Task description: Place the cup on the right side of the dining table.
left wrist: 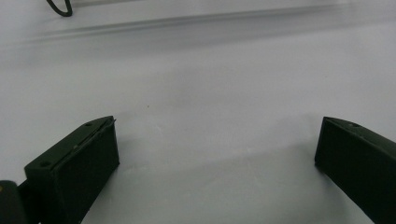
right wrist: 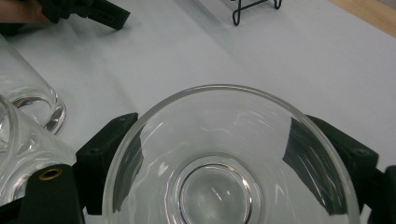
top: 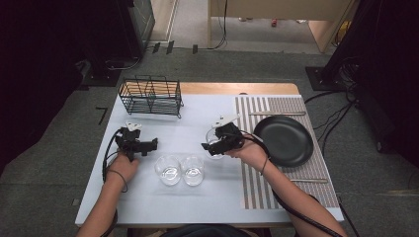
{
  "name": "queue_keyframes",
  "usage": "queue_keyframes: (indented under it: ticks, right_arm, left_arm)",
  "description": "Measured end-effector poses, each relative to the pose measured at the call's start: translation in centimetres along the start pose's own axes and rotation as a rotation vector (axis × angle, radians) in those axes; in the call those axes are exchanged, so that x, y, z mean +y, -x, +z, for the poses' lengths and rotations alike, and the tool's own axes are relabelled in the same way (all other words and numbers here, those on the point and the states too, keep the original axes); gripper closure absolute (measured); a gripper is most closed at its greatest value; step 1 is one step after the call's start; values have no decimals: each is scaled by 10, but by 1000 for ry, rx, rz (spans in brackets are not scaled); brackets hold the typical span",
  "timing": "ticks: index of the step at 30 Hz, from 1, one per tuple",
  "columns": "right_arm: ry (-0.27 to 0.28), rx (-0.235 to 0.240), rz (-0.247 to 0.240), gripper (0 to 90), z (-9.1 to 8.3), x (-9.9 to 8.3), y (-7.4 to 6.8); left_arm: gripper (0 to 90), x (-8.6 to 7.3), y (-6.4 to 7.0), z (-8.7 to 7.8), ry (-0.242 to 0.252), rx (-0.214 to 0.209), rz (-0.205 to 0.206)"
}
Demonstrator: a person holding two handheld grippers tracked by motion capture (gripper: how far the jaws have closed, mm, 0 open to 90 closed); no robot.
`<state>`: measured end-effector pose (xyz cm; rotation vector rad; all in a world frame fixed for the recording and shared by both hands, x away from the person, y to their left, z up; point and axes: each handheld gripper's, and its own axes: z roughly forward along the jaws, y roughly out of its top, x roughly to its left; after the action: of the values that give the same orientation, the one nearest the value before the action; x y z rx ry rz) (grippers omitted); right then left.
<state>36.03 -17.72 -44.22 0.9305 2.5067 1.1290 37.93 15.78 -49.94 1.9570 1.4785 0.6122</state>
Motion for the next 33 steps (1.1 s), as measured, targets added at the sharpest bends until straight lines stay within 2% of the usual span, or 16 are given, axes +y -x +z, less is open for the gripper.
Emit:
queue_keyframes:
  ticks: [11, 33]
  right_arm:
    - [7, -16, 39, 179, 1, 2, 6]
    - [16, -54, 63, 180, 1, 3, 12]
  left_arm:
    - [0, 0, 0, 0, 0, 0, -1]
    - [0, 0, 0, 0, 0, 0, 0]
